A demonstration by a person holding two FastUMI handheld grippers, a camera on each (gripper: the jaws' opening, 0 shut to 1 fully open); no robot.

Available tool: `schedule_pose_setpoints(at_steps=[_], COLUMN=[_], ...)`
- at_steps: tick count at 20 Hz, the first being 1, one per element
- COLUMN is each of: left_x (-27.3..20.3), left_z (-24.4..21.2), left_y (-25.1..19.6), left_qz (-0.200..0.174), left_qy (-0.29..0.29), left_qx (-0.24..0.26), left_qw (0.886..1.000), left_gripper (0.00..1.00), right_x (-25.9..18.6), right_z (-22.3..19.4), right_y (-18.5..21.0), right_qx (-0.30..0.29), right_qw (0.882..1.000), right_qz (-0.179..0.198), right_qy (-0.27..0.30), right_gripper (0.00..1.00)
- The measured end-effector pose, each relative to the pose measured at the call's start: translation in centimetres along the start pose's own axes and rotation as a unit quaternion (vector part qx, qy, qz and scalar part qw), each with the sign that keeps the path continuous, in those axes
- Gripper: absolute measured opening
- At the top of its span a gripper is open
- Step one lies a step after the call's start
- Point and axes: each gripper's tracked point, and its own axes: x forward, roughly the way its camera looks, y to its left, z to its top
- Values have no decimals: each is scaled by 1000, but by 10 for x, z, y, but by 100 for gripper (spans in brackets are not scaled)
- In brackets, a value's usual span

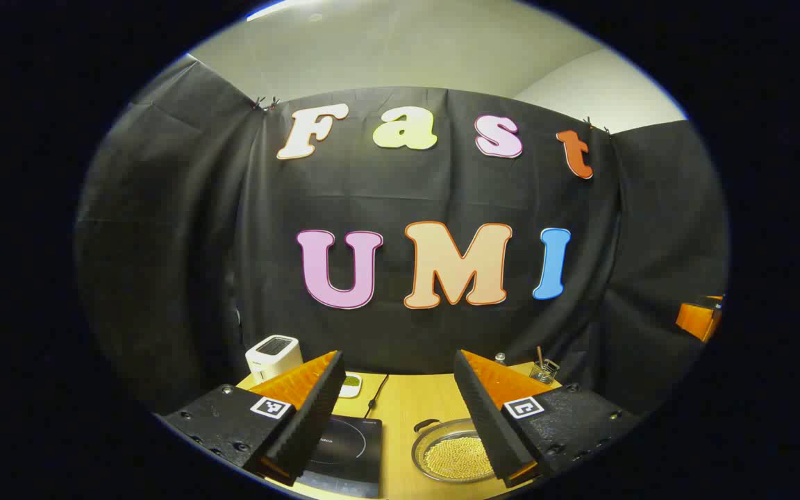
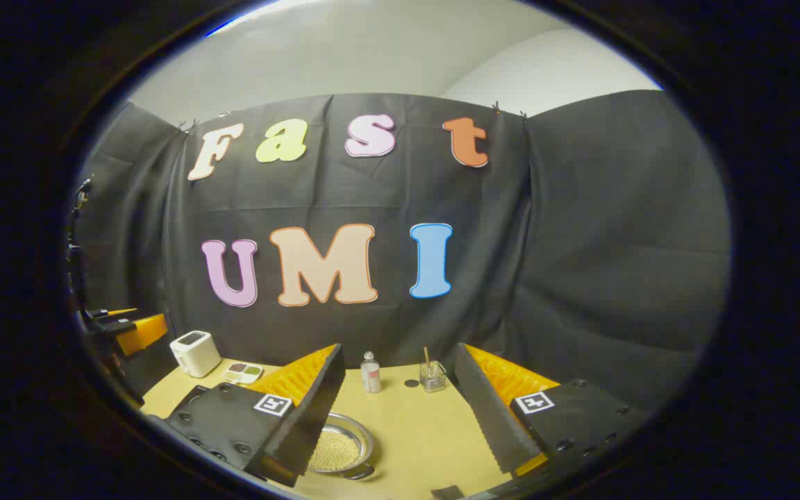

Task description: First push the handle of the pot to place it horizontally, then grasp the pot with both hands and set it on the induction cooktop.

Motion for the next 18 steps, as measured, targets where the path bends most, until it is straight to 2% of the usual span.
schedule_pose_setpoints(at_steps=[1, 3, 4, 5, 12, 18], left_x=[2, 3, 3, 4, 6, 7], left_z=[-2, -8, -9, -10, -8, -18], left_y=[0, 1, 2, 3, 3, 10], left_qz=[1, 2, 2, 3, -4, -10], left_qy=[2, 11, 13, 14, 10, 21], left_qx=[-1, -2, -3, -1, 15, 16], left_qw=[1000, 1000, 1000, 1000, 1000, 1000], left_gripper=[92, 92, 96, 92, 92, 92], right_x=[0, -2, -3, -3, -4, -6], right_z=[-1, -3, -4, -3, -7, -6], right_y=[-3, -7, -9, -10, -20, -12], right_qx=[-2, -6, -7, -8, -2, -5], right_qw=[1000, 1000, 1000, 1000, 999, 999], right_qz=[-4, -11, -14, -17, -37, -44], right_qy=[2, 3, 3, 3, 7, 5], right_gripper=[96, 96, 96, 96, 96, 96])
